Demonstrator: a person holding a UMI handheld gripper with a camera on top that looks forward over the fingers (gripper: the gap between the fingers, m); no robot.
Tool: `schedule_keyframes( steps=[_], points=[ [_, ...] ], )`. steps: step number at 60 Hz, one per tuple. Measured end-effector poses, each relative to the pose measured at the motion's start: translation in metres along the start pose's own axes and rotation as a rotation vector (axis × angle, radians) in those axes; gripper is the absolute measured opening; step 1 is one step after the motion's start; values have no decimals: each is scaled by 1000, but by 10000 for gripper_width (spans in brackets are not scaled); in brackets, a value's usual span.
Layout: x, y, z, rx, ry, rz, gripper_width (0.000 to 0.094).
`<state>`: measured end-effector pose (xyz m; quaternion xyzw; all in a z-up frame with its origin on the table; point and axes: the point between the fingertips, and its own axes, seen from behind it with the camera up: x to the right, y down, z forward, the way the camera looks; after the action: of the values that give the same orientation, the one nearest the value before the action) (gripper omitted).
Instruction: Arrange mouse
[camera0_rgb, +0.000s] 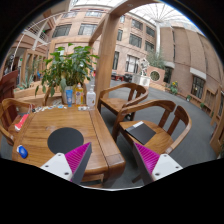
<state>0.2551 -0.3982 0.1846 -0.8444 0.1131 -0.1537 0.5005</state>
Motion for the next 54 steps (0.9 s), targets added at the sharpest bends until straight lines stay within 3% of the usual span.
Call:
schedule_keyframes(
  steps=[15, 28, 43, 54],
  points=[
    [-54, 59, -6, -63, -76, -52, 849],
    [-184, 129, -35, -124, -327, -181, 853],
    [-349, 139, -45, -88, -580, -279, 853],
    [-427, 129, -24, -70, -647, -309, 854]
  ],
)
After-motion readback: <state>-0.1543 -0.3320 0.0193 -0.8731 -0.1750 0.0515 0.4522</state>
